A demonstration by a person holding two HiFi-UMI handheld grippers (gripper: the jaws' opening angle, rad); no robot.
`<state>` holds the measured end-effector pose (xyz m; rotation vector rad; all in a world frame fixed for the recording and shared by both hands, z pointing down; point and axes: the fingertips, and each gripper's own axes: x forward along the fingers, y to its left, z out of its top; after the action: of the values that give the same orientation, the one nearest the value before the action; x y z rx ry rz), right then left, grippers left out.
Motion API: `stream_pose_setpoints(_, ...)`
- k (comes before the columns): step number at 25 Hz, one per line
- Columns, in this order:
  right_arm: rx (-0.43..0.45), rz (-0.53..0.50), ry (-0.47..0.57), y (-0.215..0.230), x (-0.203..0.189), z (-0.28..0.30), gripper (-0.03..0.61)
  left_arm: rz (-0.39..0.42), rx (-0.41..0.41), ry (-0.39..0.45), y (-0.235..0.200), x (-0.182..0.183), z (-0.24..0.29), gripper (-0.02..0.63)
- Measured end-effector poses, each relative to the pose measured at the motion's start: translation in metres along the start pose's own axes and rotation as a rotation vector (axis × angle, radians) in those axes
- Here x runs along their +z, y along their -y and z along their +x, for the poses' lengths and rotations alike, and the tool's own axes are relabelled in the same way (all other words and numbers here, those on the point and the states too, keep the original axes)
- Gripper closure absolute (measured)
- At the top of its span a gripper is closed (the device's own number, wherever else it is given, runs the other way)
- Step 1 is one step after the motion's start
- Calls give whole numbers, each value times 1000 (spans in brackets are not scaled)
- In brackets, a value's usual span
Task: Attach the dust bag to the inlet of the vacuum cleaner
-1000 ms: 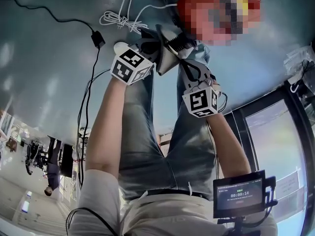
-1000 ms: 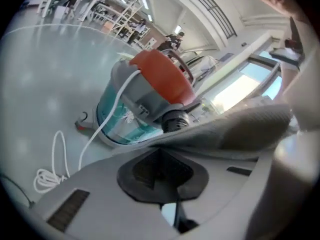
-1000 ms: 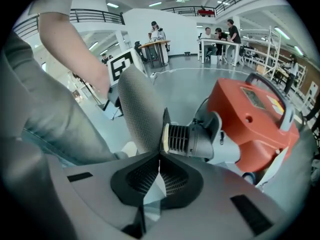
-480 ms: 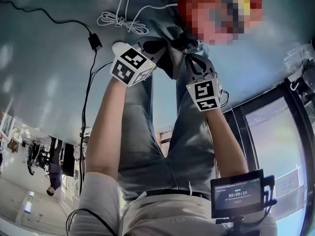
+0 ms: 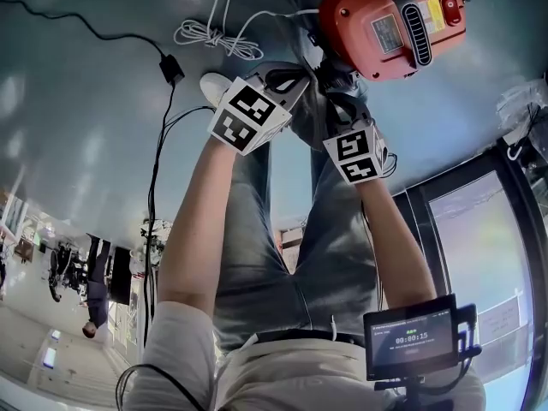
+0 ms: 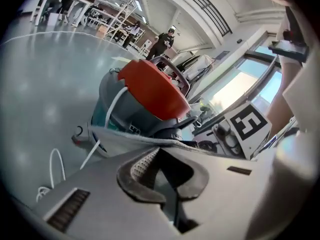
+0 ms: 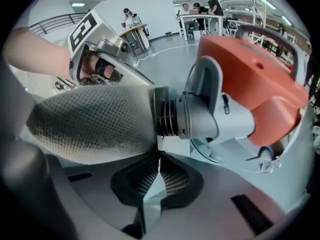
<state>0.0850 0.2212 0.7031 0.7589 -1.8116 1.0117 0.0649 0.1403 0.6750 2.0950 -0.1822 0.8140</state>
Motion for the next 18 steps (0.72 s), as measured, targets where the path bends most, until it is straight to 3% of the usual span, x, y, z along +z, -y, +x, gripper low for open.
stream_pose_setpoints(6, 239, 181, -111, -18, 0, -39, 561, -56, 18, -14, -1, -1, 3, 611)
stream_pose_setpoints(10, 223, 230, 20, 0, 41, -100, 559, -138, 69, -25, 1, -2, 2, 611)
stream_pose_setpoints(11, 218, 253, 53, 3, 53, -106, 546, -152, 81, -19, 2, -2, 2, 611)
stream_pose_setpoints(12, 218, 266, 61, 2, 61, -104, 487, -177, 91, -10, 2, -3, 3, 611)
stream_pose_setpoints(15, 236, 272, 6, -8, 69, -74, 385, -320, 115, 35, 1, -7, 5, 611)
stream_pose_setpoints(18, 243, 282, -40, -20, 67, -49, 385, -421, 137, 78, 3, -13, 0, 611)
